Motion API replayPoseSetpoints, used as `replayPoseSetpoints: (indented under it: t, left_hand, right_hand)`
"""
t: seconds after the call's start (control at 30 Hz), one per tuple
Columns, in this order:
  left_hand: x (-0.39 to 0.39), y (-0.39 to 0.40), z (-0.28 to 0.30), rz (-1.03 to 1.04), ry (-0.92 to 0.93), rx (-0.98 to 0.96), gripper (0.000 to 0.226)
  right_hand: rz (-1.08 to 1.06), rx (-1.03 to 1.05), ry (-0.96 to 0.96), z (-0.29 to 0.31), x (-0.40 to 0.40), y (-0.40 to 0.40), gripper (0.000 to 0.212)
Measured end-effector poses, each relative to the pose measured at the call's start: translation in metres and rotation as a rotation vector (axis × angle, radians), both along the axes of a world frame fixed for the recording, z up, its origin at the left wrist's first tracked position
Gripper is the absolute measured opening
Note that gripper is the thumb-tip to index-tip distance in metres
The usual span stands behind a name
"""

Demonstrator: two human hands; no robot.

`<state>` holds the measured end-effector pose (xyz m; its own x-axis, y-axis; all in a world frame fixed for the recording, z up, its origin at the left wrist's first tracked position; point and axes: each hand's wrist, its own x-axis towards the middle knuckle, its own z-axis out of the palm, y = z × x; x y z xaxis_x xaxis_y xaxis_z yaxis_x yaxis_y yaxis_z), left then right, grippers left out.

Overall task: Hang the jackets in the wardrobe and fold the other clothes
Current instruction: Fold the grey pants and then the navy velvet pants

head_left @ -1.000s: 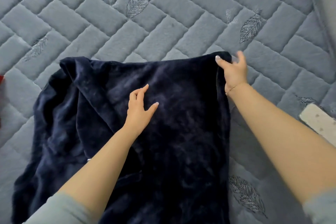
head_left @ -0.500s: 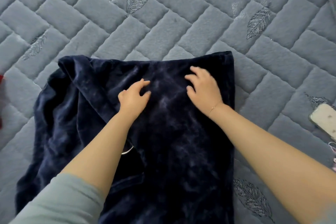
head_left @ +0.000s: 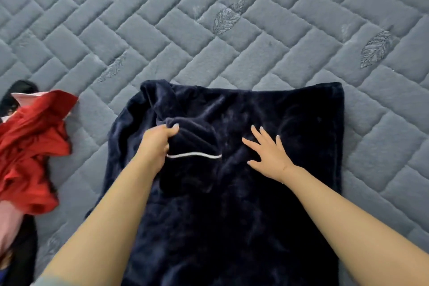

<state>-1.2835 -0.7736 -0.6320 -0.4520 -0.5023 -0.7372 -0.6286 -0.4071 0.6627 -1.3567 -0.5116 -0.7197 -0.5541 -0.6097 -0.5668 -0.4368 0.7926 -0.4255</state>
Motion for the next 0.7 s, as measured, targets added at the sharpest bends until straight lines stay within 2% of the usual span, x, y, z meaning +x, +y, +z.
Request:
replayPoseSetpoints:
  t: [0.07, 0.13, 0.17, 0.23, 0.3, 0.37, 0.43, 0.5, 0.6, 0.7]
  left_hand:
    - [-0.059, -0.019, 0.046, 0.232, 0.362, 0.229, 0.017]
    - [-0.105, -0.039, 0.087, 0.245, 0.571, 0.211, 0.013]
    - [-0.117, -0.044, 0.103, 0.194, 0.597, 0.185, 0.014]
    - [-0.118, -0.048, 0.109, 0.097, 0.576, 0.150, 0.035]
    - [-0.088, -0.042, 0.093, -0.034, 0.496, 0.042, 0.037]
    - [-0.040, -0.036, 0.056, -0.119, 0.307, -0.126, 0.036]
    - [0.010, -0.041, 0.016, -0.088, 0.092, -0.275, 0.036]
    - [0.046, -0.057, -0.016, -0.008, -0.028, -0.372, 0.035]
    - [0.064, -0.090, -0.045, 0.040, -0.092, -0.564, 0.036]
    - [0.061, -0.130, -0.065, -0.027, -0.123, -0.728, 0.043]
  right_hand:
    - [-0.073, -0.046, -0.049, 0.007, 0.002, 0.004, 0.061]
    - [-0.154, -0.070, -0.103, 0.015, 0.007, 0.005, 0.059]
    - [-0.193, -0.078, -0.128, 0.019, 0.011, 0.004, 0.059]
    - [-0.241, -0.088, -0.145, 0.025, 0.021, 0.001, 0.057]
    - [-0.250, -0.098, -0.125, 0.030, 0.031, -0.006, 0.056]
    - [-0.237, -0.124, -0.116, 0.033, 0.044, -0.017, 0.055]
    - [-0.188, -0.158, -0.104, 0.032, 0.058, -0.031, 0.055]
    - [-0.103, -0.177, -0.066, 0.028, 0.071, -0.049, 0.055]
    - [0.038, -0.128, 0.020, 0.018, 0.083, -0.084, 0.058]
    - [0.096, -0.027, 0.053, 0.007, 0.093, -0.119, 0.070]
